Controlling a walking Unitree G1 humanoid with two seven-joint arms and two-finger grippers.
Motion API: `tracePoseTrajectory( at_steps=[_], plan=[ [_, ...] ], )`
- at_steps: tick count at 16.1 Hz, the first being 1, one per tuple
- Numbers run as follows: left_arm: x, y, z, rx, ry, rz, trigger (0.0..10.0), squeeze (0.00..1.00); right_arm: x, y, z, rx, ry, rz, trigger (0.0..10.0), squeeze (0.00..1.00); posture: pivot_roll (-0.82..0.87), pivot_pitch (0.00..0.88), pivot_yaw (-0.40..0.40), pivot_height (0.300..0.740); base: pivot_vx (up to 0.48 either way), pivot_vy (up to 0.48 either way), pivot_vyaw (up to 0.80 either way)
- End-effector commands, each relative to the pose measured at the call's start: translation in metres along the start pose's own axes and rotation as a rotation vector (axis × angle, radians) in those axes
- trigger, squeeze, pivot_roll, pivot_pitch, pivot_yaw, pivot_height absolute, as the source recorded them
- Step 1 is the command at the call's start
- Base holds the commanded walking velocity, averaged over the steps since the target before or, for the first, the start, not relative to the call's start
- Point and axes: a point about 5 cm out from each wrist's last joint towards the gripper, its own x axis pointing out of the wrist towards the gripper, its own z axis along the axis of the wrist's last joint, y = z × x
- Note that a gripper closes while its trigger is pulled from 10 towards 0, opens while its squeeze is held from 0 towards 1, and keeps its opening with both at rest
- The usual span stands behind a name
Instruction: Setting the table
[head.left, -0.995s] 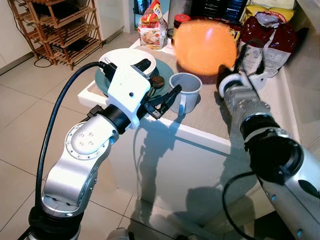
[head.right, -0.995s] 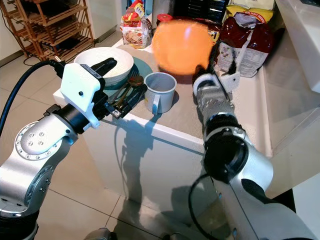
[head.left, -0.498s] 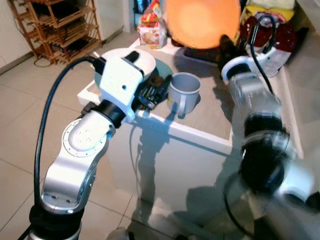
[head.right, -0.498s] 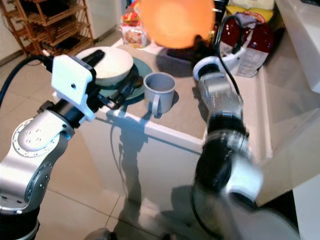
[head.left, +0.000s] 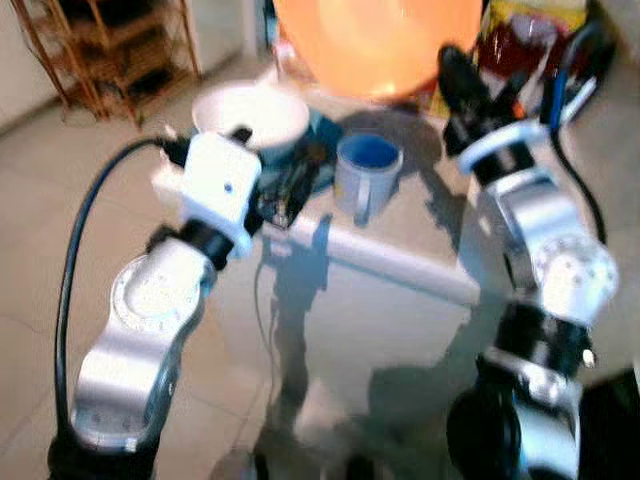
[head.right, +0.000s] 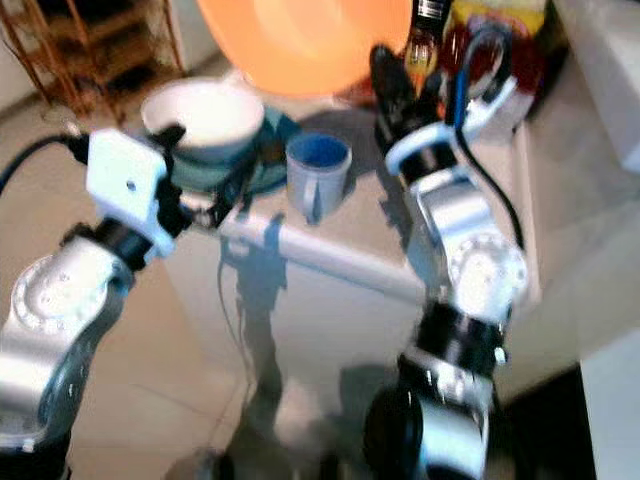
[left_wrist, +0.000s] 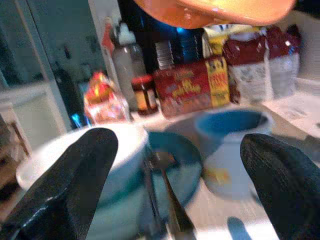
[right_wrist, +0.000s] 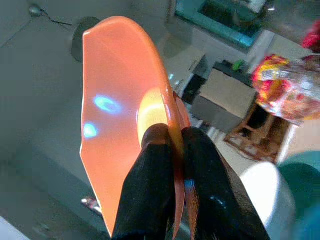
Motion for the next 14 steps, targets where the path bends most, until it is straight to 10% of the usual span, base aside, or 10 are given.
tracePoseTrajectory(
  at_steps=[1, 8, 14],
  plan=[
    [-0.002, -0.003, 0.0, 0.002, 0.004, -0.007, 10.0, 0.0, -0.007, 0.007, -0.001, -0.011, -0.008, -0.005, 10.0, 0.0, 0.03, 0.063, -0.057, 0.74, -0.36, 0.0, 0.0],
    [-0.009, 0.004, -0.015, 0.013, 0.065, 0.035, 10.0, 0.0, -0.047, 0.018, 0.013, -0.306, 0.011, -0.096, 10.0, 0.0, -0.01, 0.092, -0.023, 0.74, -0.035, -0.11, 0.0],
    [-0.018, 0.001, -0.028, -0.006, 0.119, 0.064, 10.0, 0.0, -0.076, -0.02, -0.007, -0.506, 0.197, -0.271, 10.0, 0.0, 0.0, 0.098, -0.047, 0.74, 0.0, -0.48, 0.0]
  ],
)
